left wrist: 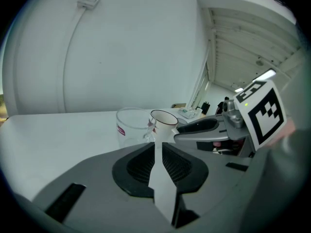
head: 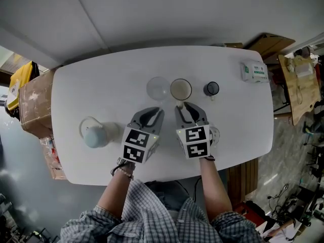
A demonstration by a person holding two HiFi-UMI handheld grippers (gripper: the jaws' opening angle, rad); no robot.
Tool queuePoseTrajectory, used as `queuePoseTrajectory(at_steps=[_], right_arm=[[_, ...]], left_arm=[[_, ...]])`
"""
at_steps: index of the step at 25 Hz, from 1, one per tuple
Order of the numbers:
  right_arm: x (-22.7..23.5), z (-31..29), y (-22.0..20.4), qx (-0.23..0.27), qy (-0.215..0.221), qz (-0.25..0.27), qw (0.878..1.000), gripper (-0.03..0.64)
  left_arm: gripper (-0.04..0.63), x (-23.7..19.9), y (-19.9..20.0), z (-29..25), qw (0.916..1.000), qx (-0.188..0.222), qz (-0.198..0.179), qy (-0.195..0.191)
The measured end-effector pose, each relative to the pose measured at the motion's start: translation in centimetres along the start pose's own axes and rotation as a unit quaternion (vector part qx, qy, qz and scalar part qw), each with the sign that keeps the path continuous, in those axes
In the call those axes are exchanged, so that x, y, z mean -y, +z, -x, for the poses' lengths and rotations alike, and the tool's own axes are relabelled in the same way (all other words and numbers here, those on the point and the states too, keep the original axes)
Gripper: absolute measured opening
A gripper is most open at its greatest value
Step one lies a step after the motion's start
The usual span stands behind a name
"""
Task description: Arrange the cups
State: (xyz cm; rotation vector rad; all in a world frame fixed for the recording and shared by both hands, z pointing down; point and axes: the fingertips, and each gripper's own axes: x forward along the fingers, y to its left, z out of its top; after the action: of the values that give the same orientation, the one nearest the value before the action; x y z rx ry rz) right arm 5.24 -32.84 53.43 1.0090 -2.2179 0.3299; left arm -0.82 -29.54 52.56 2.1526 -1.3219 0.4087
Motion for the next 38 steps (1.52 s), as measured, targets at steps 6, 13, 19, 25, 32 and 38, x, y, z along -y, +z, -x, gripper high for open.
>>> queuePoseTrajectory(at_steps=[6,13,19,25,32,38], right_arm=[[0.8,2.8,0.5,0.034,-0.012,-0.025,0.999,0.100],[4.9,10.4,-2.5,0.033,-0.063,0.040,0.997,0.100],[6.8,14.8,-9.5,-0.042,-0.074,0.056,0.995,0.100],[6.0,16.0,-14.3,-0.087,-0.070,0.054,0.992,0.100],[6.1,14.7,-16.8,-0.110,-0.071,0.037,0.991,0.100],[5.0,13.6,-16.8,-0.112,-0.065,-0.018,0.991,0.061]], left_arm=[[0.035,0.5,0.5,1.3,0.9999,0.009,-0.012,-0.008],[0.014,2.8,2.6,3.4,0.9972,0.046,-0.037,-0.045],[0.014,4.4,3.5,4.3,0.9958,0.059,-0.045,-0.053],[0.014,5.7,3.6,4.7,0.9948,0.060,-0.053,-0.063],[0.014,6.7,3.8,5.0,0.9939,0.062,-0.064,-0.064],[0.014,6.7,3.7,5.1,0.9940,0.063,-0.065,-0.062]])
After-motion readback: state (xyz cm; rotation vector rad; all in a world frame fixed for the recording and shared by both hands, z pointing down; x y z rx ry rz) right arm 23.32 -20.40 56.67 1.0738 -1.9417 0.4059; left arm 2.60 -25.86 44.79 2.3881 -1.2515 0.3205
